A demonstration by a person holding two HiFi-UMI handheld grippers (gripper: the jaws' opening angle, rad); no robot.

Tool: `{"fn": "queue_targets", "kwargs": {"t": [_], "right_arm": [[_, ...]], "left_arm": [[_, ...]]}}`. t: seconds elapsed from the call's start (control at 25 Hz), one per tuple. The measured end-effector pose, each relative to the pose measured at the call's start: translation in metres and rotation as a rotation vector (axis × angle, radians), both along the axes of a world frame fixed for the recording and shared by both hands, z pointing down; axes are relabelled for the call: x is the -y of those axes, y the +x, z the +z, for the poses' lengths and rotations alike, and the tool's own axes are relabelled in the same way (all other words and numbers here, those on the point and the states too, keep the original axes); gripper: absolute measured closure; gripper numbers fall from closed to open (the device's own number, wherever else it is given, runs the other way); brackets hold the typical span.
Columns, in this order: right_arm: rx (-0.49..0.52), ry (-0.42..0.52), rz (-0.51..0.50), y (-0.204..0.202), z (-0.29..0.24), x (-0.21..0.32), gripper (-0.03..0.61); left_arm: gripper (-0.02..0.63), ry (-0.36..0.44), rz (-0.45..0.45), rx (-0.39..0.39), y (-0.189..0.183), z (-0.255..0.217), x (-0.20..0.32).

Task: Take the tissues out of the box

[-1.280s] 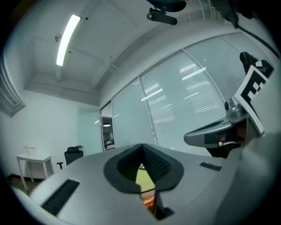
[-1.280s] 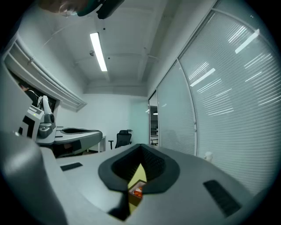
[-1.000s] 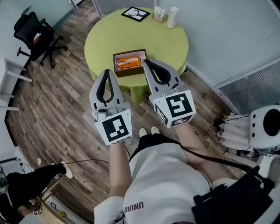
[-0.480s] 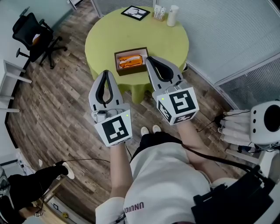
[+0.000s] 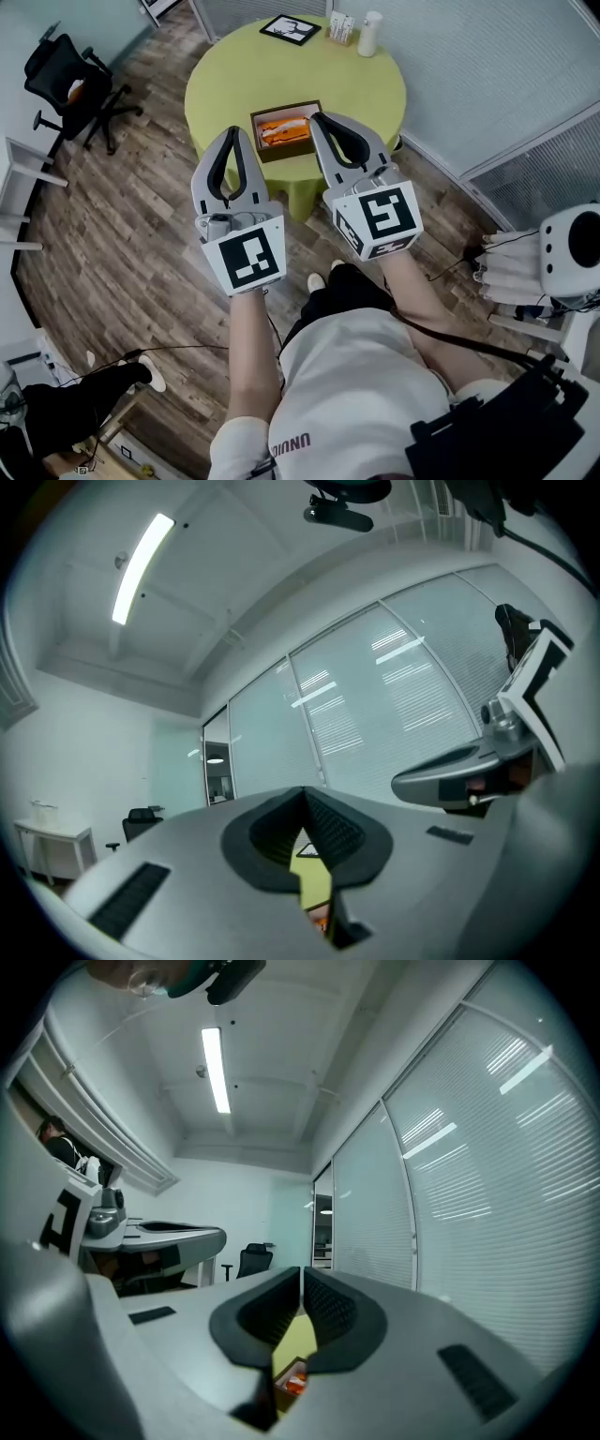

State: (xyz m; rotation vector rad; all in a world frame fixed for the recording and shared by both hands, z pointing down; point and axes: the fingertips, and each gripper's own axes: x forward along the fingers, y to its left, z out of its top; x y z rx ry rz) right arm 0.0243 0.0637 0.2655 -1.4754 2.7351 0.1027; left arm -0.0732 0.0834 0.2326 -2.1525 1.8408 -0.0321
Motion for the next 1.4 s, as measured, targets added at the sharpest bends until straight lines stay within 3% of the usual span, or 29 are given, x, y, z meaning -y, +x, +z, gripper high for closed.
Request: {"fn": "queue_targets", "kwargs": {"t": [0.32, 0.76, 1.08, 1.4], "right_arm": [[-0.028, 0.025, -0.009, -0.005, -0.003, 0.011, 0.557], [-0.044, 0.004, -0.026, -0.004, 0.007, 0.064, 0.557], [0.009, -0.011, -0.097, -0.007, 0.018, 0.111, 0.557], [-0.017, -0.054, -0.140, -0.008, 0.037, 0.166, 0.557]], "left_arm": [[0.603, 0.073, 0.024, 0.037, 0.000, -0.022, 0.018], [0.603, 0.074, 0.007, 0.045, -0.001, -0.021, 0.070], [0.603, 0.021, -0.025, 0.009, -0.004, 0.000, 0.122], [0.603, -0.016, -0.052, 0.020, -0.005, 0.016, 0.175]]}}
